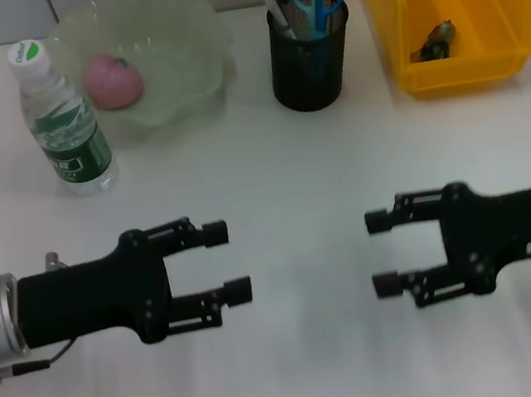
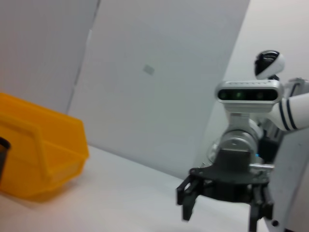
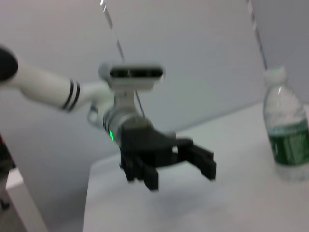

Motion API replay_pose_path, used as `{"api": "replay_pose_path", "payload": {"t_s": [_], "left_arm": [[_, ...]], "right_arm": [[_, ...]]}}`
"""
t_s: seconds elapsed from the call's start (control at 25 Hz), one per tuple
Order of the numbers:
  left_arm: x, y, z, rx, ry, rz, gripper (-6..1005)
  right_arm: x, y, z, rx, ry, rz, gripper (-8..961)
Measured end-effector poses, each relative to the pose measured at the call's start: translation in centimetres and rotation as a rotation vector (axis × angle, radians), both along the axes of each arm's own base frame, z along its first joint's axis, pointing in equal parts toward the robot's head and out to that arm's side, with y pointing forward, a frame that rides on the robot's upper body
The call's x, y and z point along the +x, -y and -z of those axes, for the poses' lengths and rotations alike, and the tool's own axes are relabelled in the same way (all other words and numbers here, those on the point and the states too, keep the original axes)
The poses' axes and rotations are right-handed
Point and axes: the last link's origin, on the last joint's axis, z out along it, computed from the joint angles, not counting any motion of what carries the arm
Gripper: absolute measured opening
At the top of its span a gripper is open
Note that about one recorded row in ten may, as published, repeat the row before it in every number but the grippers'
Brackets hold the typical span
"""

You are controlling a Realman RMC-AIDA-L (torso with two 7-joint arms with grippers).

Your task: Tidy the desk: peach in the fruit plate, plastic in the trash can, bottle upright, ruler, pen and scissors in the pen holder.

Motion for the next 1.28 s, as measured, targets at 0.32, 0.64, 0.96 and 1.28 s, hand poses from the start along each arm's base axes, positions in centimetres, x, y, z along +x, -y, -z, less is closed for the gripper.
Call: {"api": "replay_pose_path", "payload": {"t_s": [0.32, 0.64, 0.96, 1.28], "left_arm": [[-0.2, 0.4, 0.4, -0.037, -0.026, 0.006, 778], [-0.5, 0.6, 0.3, -0.04, -0.04, 0.006, 779], [-0.6, 0.7, 0.3, -0.05, -0.054, 0.019, 779], [-0.8, 0.8, 0.3, -0.059, -0.065, 0.021, 779]], "right_arm": [[0.0, -0.1, 1.6, 0.021, 0.047, -0.027, 776], [-0.2, -0.3, 1.7, 0.021, 0.047, -0.039, 776], [-0.3, -0.3, 1.7, 0.02, 0.047, -0.042, 776], [-0.3, -0.3, 1.8, 0.018, 0.046, -0.042, 776]]}}
